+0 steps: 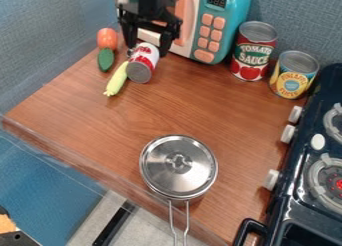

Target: Move the red can to the left side of the stove, near the silver pot

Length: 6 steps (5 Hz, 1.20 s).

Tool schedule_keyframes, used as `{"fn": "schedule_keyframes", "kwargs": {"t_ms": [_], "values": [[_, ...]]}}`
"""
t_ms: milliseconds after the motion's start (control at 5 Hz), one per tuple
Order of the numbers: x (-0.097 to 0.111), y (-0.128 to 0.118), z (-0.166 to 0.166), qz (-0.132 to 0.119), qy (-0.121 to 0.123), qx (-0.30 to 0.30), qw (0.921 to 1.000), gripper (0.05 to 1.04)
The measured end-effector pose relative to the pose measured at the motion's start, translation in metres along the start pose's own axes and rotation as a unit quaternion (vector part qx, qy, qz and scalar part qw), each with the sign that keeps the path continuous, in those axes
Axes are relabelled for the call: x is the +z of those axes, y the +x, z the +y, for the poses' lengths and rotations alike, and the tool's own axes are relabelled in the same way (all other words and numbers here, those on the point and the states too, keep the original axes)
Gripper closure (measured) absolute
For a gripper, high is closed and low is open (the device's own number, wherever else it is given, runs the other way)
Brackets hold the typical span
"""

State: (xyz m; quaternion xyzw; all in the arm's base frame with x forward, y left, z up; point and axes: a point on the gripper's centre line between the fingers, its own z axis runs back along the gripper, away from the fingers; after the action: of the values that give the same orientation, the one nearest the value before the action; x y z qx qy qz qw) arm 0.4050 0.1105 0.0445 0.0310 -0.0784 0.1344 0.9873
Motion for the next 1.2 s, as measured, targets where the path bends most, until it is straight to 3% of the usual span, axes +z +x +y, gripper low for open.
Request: {"fn": "schedule_keyframes", "kwargs": {"t_ms": [400, 800, 1000, 1200], "values": [[-0.029, -0.002, 0.004, 0.044, 0.000, 0.036, 0.9984, 0.083], [-0.038, 0.005, 0.007, 0.043, -0.003, 0.055, 0.9976, 0.133], [-0.036, 0.002, 0.005, 0.028, -0.007, 0.033, 0.9990, 0.227], [-0.025, 0.000, 0.001, 0.007, 0.004, 0.013, 0.9999, 0.227]]}}
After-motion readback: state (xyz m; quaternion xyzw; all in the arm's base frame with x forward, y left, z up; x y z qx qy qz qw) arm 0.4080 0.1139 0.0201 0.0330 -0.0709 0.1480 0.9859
